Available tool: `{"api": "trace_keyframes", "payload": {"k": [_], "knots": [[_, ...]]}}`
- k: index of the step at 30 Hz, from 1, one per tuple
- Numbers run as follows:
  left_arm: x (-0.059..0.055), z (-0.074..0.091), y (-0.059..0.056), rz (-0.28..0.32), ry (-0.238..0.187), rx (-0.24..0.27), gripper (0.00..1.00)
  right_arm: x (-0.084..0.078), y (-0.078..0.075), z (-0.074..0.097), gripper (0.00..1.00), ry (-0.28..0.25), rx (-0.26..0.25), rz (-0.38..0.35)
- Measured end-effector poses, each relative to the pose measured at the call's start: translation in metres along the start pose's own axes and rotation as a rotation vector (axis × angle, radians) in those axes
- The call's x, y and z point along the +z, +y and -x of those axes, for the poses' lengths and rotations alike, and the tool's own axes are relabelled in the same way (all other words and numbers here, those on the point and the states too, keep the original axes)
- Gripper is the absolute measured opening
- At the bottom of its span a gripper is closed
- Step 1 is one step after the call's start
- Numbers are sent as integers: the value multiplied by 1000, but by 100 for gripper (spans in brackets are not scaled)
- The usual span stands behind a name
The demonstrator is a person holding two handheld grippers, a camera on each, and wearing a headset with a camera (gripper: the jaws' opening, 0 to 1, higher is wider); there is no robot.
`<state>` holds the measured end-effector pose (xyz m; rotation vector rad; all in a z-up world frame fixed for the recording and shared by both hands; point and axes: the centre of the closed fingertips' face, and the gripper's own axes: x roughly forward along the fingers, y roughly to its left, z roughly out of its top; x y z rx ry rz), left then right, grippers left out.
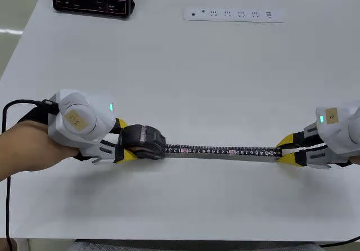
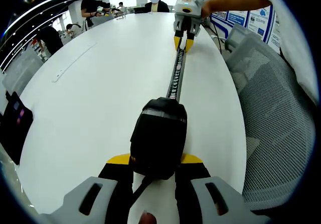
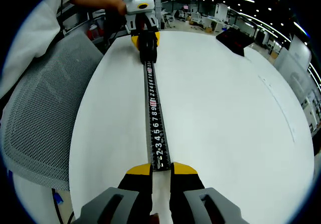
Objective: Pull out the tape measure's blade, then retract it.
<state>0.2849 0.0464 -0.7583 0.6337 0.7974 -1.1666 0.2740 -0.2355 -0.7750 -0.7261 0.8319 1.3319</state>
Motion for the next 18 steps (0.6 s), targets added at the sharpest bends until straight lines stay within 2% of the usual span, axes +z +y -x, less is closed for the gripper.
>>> {"api": "trace_keyframes", "payload": {"k": [18], "knots": [[1,0,0,23,6,15,28,0,1,-2,11,23,14,-26]]}}
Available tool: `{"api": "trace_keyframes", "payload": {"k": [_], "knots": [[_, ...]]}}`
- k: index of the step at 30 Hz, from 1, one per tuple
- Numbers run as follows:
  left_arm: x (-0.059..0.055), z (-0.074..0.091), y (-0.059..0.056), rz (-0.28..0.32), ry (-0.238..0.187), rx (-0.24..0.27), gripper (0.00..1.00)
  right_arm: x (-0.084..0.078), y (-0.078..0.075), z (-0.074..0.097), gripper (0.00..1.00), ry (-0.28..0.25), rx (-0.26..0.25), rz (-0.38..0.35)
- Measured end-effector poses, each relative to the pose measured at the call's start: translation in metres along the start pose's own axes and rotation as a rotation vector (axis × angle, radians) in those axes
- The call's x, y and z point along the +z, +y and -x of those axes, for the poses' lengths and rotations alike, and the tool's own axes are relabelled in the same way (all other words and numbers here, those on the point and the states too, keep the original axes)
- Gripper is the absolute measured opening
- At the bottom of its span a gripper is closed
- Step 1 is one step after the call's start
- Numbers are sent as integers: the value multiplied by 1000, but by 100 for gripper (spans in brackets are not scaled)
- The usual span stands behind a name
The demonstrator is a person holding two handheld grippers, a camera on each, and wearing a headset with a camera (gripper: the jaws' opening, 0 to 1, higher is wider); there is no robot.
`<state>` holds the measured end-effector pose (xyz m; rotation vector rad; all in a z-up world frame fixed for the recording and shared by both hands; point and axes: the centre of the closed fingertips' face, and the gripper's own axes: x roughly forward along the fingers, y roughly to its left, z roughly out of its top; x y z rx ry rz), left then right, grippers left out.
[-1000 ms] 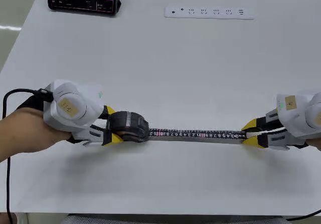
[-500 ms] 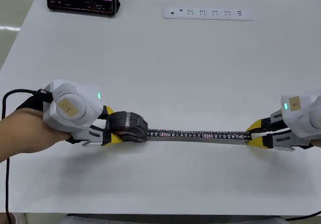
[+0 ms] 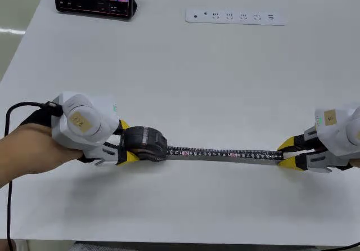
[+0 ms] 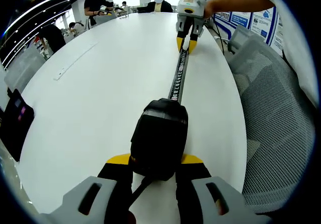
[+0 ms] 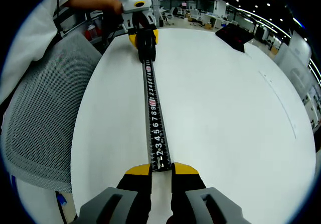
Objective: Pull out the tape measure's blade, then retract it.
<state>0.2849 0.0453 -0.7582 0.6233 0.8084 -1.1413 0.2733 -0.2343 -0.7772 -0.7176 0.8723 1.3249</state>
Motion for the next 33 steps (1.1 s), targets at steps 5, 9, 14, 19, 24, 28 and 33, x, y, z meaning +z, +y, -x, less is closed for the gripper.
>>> {"api": "trace_keyframes", "payload": {"k": [5,9,14,19,24,28,33], "knots": [[0,0,0,-3,4,3,28,0,0,0,12,5,-6,-4],[1,-2,1,-16,5,10,40,0,-2,2,17,3,-18,-57],[2,-3,2,-20,1,13,37,1,0,0,19,1,-10,-43],[3,-1,2,-16,-4,11,36,1,0,1,19,3,-14,-43],[5,1,2,0,-13,15,39,5,2,4,23,-19,-12,-64],[8,6,3,22,-30,34,42,12,4,6,26,-69,-12,-123],[14,15,3,80,-62,50,44,20,2,13,30,-134,-29,-201]]}}
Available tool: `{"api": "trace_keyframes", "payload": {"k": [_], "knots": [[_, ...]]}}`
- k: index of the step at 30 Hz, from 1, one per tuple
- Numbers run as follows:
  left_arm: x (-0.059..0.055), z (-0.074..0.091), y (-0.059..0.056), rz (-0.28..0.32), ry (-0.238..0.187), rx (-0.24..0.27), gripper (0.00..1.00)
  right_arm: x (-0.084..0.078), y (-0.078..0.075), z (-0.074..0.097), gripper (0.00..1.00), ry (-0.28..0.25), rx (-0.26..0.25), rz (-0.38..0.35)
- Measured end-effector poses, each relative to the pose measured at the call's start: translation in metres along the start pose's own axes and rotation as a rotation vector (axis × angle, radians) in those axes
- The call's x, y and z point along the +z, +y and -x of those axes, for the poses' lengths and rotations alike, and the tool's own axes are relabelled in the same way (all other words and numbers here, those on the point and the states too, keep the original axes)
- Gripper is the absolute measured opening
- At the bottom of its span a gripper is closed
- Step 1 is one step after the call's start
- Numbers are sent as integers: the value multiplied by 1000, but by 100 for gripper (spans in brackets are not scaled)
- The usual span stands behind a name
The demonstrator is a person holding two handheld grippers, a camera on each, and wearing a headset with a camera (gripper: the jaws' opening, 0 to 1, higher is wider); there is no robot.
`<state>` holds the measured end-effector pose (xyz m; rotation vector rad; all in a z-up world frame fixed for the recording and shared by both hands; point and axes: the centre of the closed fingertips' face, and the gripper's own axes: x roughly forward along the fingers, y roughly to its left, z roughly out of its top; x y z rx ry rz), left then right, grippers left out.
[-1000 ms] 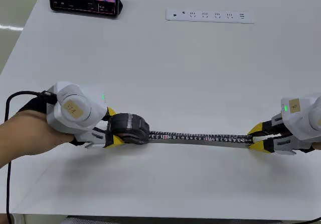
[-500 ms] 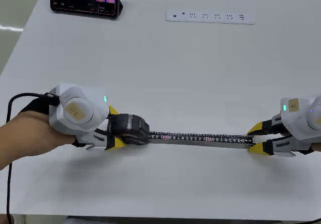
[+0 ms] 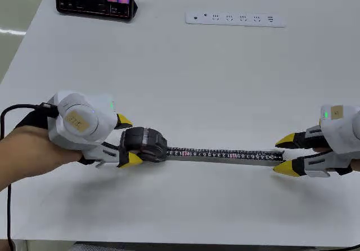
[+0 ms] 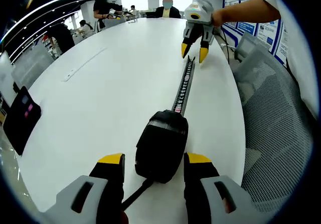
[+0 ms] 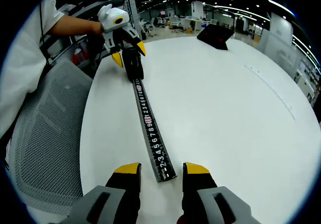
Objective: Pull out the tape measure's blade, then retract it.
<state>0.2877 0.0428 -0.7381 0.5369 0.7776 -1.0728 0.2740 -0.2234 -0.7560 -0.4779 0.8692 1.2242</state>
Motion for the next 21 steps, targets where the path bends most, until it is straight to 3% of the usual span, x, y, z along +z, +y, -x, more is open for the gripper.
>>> {"api": "trace_keyframes", "payload": {"k": [8,15,21], "knots": [[5,13,2,73,-60,59,47,-2,4,1,39,-2,-46,-34],[5,23,1,131,-121,136,51,3,8,4,51,-52,-115,-76],[1,31,-2,172,-151,183,52,10,12,9,54,-90,-154,-93]]}}
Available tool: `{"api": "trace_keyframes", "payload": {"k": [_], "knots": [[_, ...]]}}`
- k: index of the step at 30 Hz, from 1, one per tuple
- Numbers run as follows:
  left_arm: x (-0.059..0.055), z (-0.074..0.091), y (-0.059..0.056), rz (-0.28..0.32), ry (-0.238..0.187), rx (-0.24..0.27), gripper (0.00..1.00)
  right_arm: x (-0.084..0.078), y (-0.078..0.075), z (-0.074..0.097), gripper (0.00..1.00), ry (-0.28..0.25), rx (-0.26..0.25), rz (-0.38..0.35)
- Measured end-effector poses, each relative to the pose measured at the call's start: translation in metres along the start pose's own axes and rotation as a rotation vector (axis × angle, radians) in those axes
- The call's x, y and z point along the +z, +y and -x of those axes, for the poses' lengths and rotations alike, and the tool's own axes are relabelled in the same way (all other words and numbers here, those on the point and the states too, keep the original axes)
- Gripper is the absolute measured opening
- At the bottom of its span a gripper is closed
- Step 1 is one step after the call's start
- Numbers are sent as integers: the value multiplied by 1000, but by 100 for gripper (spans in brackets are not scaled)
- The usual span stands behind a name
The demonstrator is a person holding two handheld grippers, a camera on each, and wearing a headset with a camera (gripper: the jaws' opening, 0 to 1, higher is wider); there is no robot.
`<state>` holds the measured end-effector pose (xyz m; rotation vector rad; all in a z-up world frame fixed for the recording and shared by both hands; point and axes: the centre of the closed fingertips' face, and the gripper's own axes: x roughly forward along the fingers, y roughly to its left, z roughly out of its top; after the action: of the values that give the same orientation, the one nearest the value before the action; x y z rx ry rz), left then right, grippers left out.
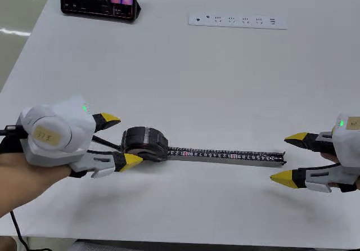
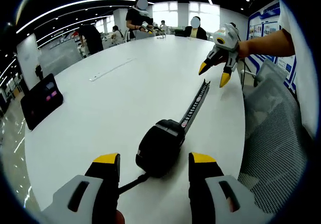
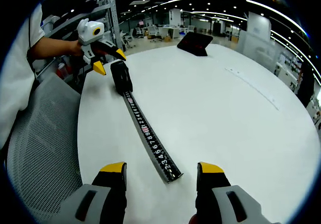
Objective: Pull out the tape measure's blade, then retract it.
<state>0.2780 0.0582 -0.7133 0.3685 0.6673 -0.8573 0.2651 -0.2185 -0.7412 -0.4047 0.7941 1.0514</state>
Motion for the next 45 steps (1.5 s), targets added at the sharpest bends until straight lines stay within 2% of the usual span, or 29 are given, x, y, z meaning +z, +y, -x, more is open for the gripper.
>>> {"api": "trace_keyframes", "payload": {"k": [4,7,12,17,22,29,36,45], "knots": [[0,5,0,32,-24,23,53,2,1,1,57,-16,-31,-10],[-1,9,-1,35,-34,36,52,2,2,2,57,-16,-57,1],[1,16,3,64,-68,68,55,4,3,5,61,-34,-74,-15],[-1,22,1,83,-90,82,58,11,6,8,66,-79,-97,-48],[-3,28,-2,125,-118,97,64,12,6,8,72,-100,-114,-54],[-11,34,-3,156,-130,126,69,10,12,8,80,-113,-127,-67],[-17,36,-6,177,-135,130,73,8,18,9,85,-128,-136,-77],[-25,38,-14,190,-127,124,75,4,24,7,85,-124,-132,-86]]}}
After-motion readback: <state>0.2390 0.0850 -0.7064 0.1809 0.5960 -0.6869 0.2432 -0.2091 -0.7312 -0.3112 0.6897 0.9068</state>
